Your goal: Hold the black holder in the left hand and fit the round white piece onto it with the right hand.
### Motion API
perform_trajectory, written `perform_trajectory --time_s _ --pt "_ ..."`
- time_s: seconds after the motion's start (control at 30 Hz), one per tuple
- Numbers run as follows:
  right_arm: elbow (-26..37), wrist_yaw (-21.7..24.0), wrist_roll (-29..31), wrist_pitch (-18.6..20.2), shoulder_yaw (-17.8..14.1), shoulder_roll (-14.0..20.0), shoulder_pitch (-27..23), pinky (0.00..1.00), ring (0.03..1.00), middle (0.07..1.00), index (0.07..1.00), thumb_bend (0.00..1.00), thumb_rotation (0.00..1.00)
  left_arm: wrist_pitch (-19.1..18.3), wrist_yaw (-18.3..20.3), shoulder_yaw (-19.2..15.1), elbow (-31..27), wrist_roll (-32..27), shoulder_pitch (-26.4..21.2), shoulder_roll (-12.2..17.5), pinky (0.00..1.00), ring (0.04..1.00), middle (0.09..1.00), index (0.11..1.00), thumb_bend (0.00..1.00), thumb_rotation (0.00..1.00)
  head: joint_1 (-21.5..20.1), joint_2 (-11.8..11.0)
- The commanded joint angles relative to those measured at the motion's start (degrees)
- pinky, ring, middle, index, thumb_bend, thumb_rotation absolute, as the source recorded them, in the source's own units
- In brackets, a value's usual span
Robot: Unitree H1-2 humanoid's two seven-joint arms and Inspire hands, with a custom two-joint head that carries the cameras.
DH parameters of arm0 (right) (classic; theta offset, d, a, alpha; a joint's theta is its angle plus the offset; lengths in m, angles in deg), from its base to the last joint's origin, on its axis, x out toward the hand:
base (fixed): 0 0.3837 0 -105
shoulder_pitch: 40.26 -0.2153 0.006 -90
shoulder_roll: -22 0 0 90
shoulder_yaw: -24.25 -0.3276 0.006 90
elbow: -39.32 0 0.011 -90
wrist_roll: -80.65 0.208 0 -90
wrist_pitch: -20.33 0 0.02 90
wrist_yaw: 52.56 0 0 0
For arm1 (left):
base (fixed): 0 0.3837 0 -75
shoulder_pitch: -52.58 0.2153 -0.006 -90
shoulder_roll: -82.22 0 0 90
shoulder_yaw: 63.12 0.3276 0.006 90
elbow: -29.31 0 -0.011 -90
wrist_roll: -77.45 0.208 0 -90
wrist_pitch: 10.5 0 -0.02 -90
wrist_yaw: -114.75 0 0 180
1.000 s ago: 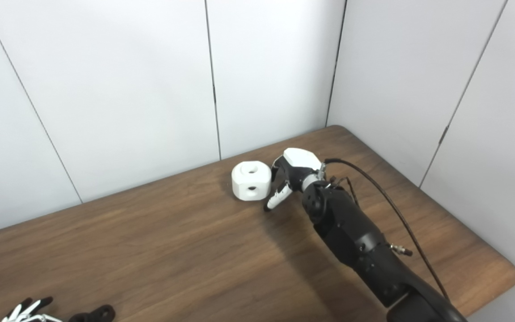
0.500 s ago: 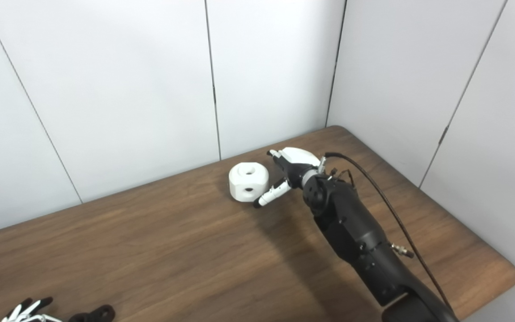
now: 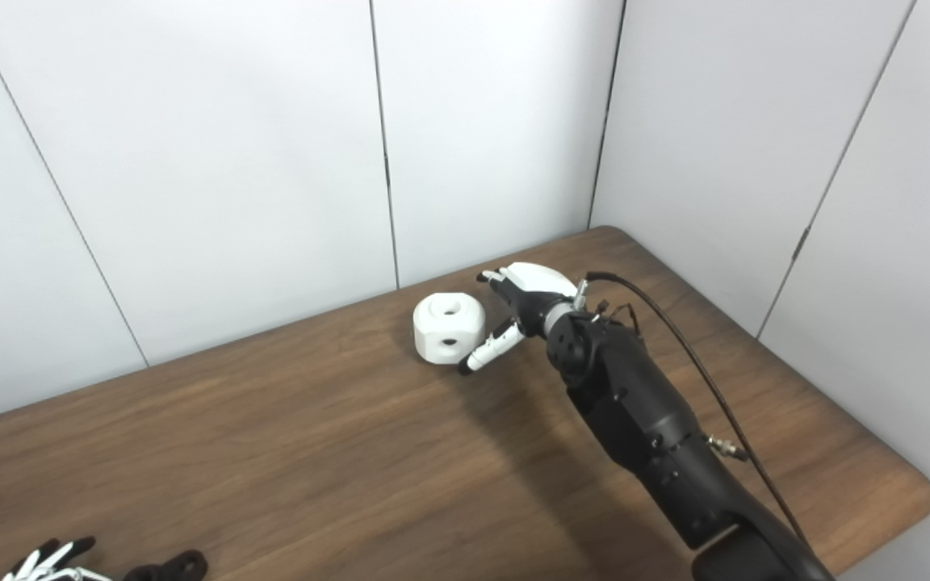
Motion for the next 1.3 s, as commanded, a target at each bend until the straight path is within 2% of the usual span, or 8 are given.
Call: perform_trajectory --time_s 0.0,0.27,0.53,0.9,1.27 --pt "1.99 -0.37 1.27 -0.53 0.21 2.53 -3.86 0.98 1.0 1.0 0.903 1.0 0.37 -0.63 -0.2 -0.48 -1.93 0.92 0.58 0.41 1.0 0.975 0.879 0.481 0.52 0.04 0.12 0.13" --pt "2.66 3.39 6.16 -0.5 2.31 5.11 -5.99 0.98 1.0 1.0 0.828 1.0 0.31 -2.15 0.48 -0.25 -3.66 1.42 1.17 0.21 1.0 0.979 0.882 0.481 0.52 0.04 0.73 0.21" --pt "2.61 4.49 8.77 -0.08 3.45 6.05 -7.53 0.97 1.0 1.0 0.838 1.0 0.28 -2.84 0.65 0.02 -4.61 1.91 1.44 0.26 1.0 0.975 0.878 0.481 0.52 0.04 1.02 0.27" --pt "2.25 4.33 7.94 -0.04 6.35 6.55 -9.29 0.99 1.0 1.0 0.838 1.0 0.26 -3.13 0.97 -0.22 -5.59 2.74 1.89 -0.14 1.0 0.968 0.873 0.481 0.52 0.04 1.66 0.34" --pt "1.33 3.18 7.14 -0.21 7.86 6.23 -9.45 0.98 1.0 1.0 0.835 1.0 0.25 -2.97 0.86 -0.42 -6.15 2.7 2.47 -0.22 1.0 0.965 0.872 0.481 0.52 0.04 2.29 0.29"
